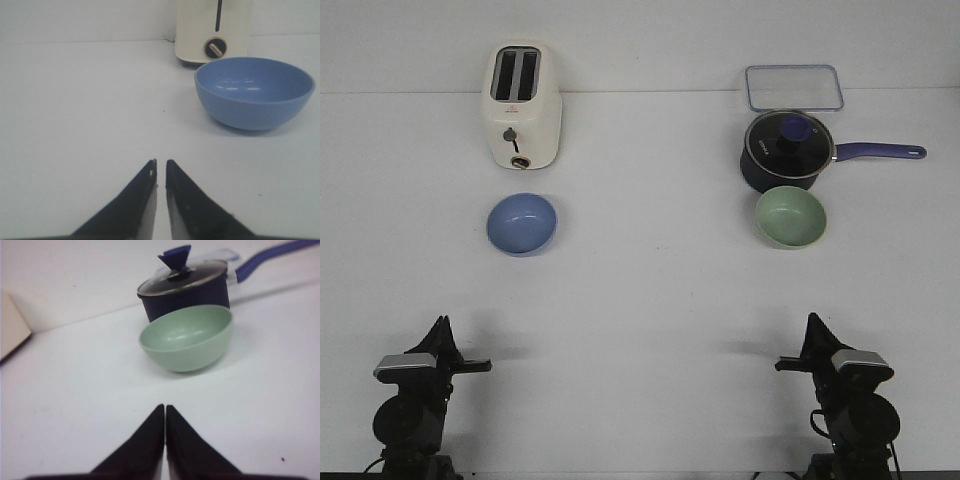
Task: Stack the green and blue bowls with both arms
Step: 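Reach the right gripper forward to the pale green bowl's rim and grasp it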
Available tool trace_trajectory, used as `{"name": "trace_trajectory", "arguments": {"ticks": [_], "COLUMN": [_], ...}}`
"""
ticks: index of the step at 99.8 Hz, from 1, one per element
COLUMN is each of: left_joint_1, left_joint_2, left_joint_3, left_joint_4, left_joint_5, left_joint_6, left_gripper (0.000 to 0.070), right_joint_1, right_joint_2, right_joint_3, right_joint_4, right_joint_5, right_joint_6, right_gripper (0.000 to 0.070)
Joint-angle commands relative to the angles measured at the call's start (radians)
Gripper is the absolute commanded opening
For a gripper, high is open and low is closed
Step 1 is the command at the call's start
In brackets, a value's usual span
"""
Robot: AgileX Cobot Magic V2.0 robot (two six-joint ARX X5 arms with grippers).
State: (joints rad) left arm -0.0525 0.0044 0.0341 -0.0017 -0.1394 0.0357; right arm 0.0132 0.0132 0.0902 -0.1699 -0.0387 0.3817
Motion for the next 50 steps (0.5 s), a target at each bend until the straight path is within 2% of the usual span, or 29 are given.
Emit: {"name": "trace_trajectory", "arguments": {"ticks": [1, 9, 13, 15, 16, 17, 26, 35, 50], "left_joint_1": [0.002, 0.002, 0.002, 0.002, 0.002, 0.002, 0.002, 0.002, 0.002], "left_joint_2": [-0.001, -0.001, -0.001, -0.001, -0.001, -0.001, -0.001, -0.001, -0.001], "left_joint_3": [-0.02, -0.02, -0.02, -0.02, -0.02, -0.02, -0.02, -0.02, -0.02], "left_joint_4": [0.011, 0.011, 0.011, 0.011, 0.011, 0.011, 0.011, 0.011, 0.011], "left_joint_5": [0.002, 0.002, 0.002, 0.002, 0.002, 0.002, 0.002, 0.002, 0.002], "left_joint_6": [0.005, 0.005, 0.005, 0.005, 0.005, 0.005, 0.005, 0.005, 0.005], "left_gripper": [0.0015, 0.0015, 0.0015, 0.0015, 0.0015, 0.0015, 0.0015, 0.0015, 0.0015], "right_joint_1": [0.002, 0.002, 0.001, 0.001, 0.0, 0.001, 0.001, 0.0, -0.029], "right_joint_2": [0.034, 0.133, 0.203, 0.242, 0.335, 0.358, 0.539, 0.734, 1.057], "right_joint_3": [0.119, 0.258, 0.33, 0.365, 0.444, 0.462, 0.592, 0.712, 0.879], "right_joint_4": [-0.012, -0.07, -0.098, -0.113, -0.149, -0.158, -0.222, -0.281, -0.333], "right_joint_5": [0.054, 0.094, 0.104, 0.106, 0.117, 0.119, 0.119, 0.119, 0.119], "right_joint_6": [0.077, 0.024, -0.019, -0.04, -0.076, -0.082, -0.122, -0.159, -0.19], "right_gripper": [0.0001, 0.0008, 0.0041, 0.008, 0.0198, 0.0226, 0.0377, 0.044, 0.0441]}}
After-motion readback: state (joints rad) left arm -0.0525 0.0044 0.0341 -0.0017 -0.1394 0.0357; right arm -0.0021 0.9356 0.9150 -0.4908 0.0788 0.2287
